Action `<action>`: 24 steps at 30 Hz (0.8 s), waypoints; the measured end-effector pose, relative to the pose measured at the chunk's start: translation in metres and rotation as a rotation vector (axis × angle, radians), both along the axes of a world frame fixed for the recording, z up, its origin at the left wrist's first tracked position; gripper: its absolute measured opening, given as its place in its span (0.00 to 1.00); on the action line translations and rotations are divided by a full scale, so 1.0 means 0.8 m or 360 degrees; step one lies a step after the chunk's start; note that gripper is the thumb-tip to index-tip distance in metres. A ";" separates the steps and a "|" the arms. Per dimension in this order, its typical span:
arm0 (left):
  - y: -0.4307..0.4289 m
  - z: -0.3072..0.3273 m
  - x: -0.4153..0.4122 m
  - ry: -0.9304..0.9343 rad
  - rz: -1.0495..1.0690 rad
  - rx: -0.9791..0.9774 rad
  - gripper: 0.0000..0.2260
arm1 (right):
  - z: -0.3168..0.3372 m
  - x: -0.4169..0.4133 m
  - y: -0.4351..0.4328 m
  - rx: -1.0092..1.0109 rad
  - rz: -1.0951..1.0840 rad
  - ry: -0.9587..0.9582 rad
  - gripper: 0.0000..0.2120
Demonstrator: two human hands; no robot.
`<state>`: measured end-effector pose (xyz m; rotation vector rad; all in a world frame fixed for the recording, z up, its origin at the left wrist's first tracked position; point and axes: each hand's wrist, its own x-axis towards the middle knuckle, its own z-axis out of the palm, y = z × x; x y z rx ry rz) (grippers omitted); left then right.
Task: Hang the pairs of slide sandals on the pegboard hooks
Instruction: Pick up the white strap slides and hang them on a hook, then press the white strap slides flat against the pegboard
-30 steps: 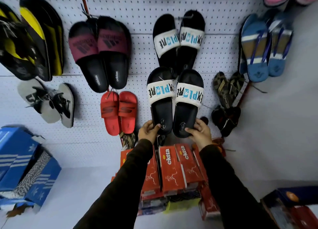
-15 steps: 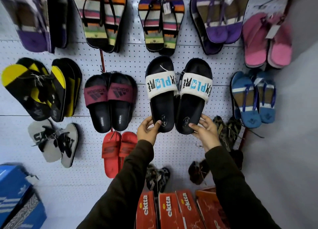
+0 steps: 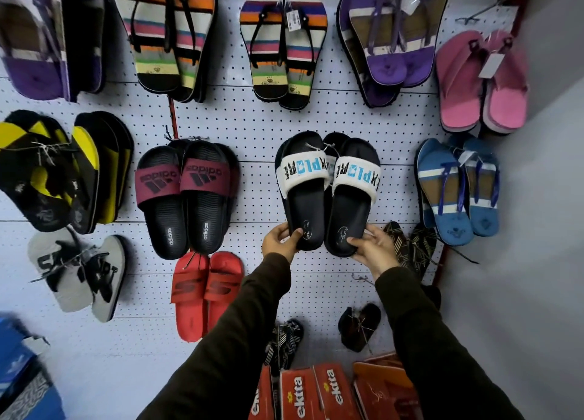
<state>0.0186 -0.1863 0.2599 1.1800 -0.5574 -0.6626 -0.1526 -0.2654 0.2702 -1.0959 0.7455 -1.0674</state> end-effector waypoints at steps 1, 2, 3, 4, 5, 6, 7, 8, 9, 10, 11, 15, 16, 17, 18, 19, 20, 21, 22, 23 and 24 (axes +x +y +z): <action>-0.003 -0.008 0.000 0.0003 0.0009 0.0004 0.19 | -0.007 0.002 -0.006 0.0006 -0.0009 0.0023 0.28; -0.006 -0.015 0.001 -0.0004 0.0031 0.0009 0.19 | -0.013 0.004 -0.010 0.0017 -0.0016 0.0030 0.29; -0.007 -0.020 0.001 -0.0029 0.0053 0.0018 0.18 | -0.017 0.006 -0.014 0.0015 -0.0020 0.0035 0.29; -0.009 -0.025 0.003 -0.0042 0.0072 0.0024 0.18 | -0.023 0.007 -0.019 0.0010 -0.0026 0.0022 0.30; -0.009 -0.026 0.003 -0.0058 0.0095 0.0037 0.18 | -0.026 0.009 -0.022 -0.0012 -0.0034 0.0030 0.30; -0.010 -0.026 0.003 -0.0095 0.0128 0.0052 0.18 | -0.029 0.010 -0.024 -0.0048 -0.0052 0.0049 0.30; -0.009 -0.023 0.001 -0.0158 0.0171 0.0058 0.19 | -0.030 0.012 -0.024 -0.0143 -0.0097 0.0123 0.30; -0.009 -0.018 -0.002 -0.0240 0.0212 0.0037 0.21 | -0.030 0.015 -0.023 -0.0311 -0.0166 0.0227 0.30; -0.007 -0.012 -0.006 -0.0380 0.0273 -0.0005 0.24 | -0.026 0.017 -0.019 -0.0530 -0.0267 0.0373 0.31; -0.008 -0.005 -0.009 -0.0601 0.0384 -0.0073 0.25 | -0.020 0.021 -0.017 -0.0789 -0.0394 0.0524 0.32; -0.009 0.002 -0.011 -0.0867 0.0502 -0.0137 0.26 | -0.013 0.024 -0.017 -0.1074 -0.0540 0.0674 0.32; -0.025 0.031 -0.012 -0.1706 0.0592 -0.0147 0.24 | 0.016 0.039 -0.038 -0.1872 -0.0707 0.1204 0.29; -0.033 0.034 -0.010 -0.1869 0.0560 -0.0076 0.24 | 0.017 0.043 -0.048 -0.1927 -0.0649 0.1278 0.29; -0.041 0.035 -0.007 -0.1994 0.0528 0.0004 0.25 | 0.016 0.046 -0.057 -0.1944 -0.0587 0.1329 0.29; -0.050 0.035 -0.003 -0.2063 0.0502 0.0085 0.26 | 0.016 0.049 -0.067 -0.1934 -0.0536 0.1359 0.29; -0.057 0.034 0.001 -0.2090 0.0474 0.0170 0.28 | 0.016 0.051 -0.075 -0.1907 -0.0484 0.1381 0.29; -0.063 0.035 0.006 -0.2094 0.0458 0.0244 0.28 | 0.018 0.053 -0.082 -0.1892 -0.0444 0.1389 0.30; -0.069 0.037 0.011 -0.2094 0.0443 0.0306 0.29 | 0.021 0.054 -0.088 -0.1882 -0.0401 0.1401 0.30; -0.073 0.038 0.016 -0.2092 0.0425 0.0349 0.29 | 0.024 0.055 -0.094 -0.1885 -0.0372 0.1409 0.30; -0.075 0.041 0.020 -0.2094 0.0409 0.0376 0.29 | 0.027 0.055 -0.097 -0.1899 -0.0357 0.1417 0.30; -0.076 0.043 0.023 -0.2105 0.0402 0.0385 0.29 | 0.028 0.055 -0.099 -0.1919 -0.0353 0.1419 0.30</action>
